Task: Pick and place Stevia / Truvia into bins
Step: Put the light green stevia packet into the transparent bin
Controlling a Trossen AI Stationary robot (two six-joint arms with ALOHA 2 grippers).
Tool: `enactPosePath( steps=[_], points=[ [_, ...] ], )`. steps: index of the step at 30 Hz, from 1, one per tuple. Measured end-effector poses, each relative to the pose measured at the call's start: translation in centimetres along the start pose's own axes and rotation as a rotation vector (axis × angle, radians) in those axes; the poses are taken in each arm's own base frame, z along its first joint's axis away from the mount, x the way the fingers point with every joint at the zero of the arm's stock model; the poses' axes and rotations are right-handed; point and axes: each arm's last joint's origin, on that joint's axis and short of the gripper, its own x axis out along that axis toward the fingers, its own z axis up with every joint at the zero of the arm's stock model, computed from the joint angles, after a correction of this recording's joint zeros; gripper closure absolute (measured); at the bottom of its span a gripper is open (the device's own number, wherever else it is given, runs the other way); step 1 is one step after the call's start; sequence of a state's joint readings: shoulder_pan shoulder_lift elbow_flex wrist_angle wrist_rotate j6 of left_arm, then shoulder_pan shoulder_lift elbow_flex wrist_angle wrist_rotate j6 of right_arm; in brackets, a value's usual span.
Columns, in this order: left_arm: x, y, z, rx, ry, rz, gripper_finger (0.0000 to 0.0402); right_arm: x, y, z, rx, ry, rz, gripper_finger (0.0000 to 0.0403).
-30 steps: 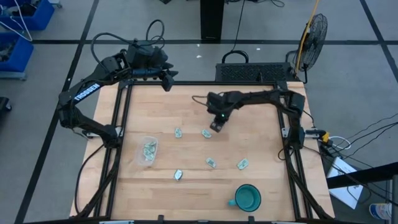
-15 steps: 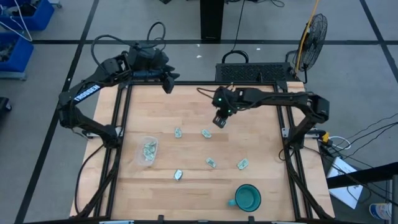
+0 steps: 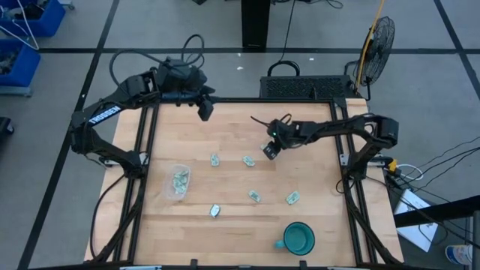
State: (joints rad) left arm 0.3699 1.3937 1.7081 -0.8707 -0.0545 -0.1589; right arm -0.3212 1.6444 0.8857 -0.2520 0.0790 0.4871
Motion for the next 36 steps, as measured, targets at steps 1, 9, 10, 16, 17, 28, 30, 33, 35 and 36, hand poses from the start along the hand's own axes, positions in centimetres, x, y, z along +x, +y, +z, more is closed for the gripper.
enactPosePath(
  steps=[1,9,10,16,17,28,30,33,35,36],
  points=[
    [0.0,-0.1,0.0,0.001,0.000,-0.002,0.0213,0.2,-0.2,-0.2,0.018,-0.012,0.005,0.0251],
    [0.0,-0.2,0.0,0.001,0.000,-0.005,0.0213,1.1,-0.3,-1.6,0.089,-0.044,0.106,0.0251],
    [0.0,-0.2,0.0,0.001,0.000,-0.005,0.0213,1.1,-0.3,-1.7,0.086,-0.048,0.098,0.0251],
    [0.0,-0.2,0.0,0.001,0.000,-0.005,0.0213,1.3,-0.5,-2.3,0.072,-0.039,0.086,0.0276],
    [0.0,-0.2,0.0,0.001,0.000,-0.005,0.0213,1.3,-0.5,-2.4,0.063,-0.038,0.082,0.0288],
    [0.0,0.0,-0.4,0.022,0.039,0.027,0.0213,1.1,1.0,-1.7,0.046,-0.113,0.277,0.0398],
    [0.6,0.0,-1.1,0.011,0.087,0.019,0.0213,1.0,1.4,-1.5,0.039,-0.142,0.300,0.0401],
    [2.5,-0.1,-2.9,-0.026,0.183,-0.059,0.0213,0.8,2.2,-1.3,0.023,-0.191,0.345,0.0402],
    [4.0,-0.1,-4.5,-0.038,0.239,-0.096,0.0213,0.6,2.4,-1.2,0.019,-0.206,0.359,0.0402],
    [4.9,-0.1,-5.4,-0.044,0.259,-0.105,0.0213,0.7,2.4,-1.3,0.018,-0.200,0.355,0.0402]
  ],
)
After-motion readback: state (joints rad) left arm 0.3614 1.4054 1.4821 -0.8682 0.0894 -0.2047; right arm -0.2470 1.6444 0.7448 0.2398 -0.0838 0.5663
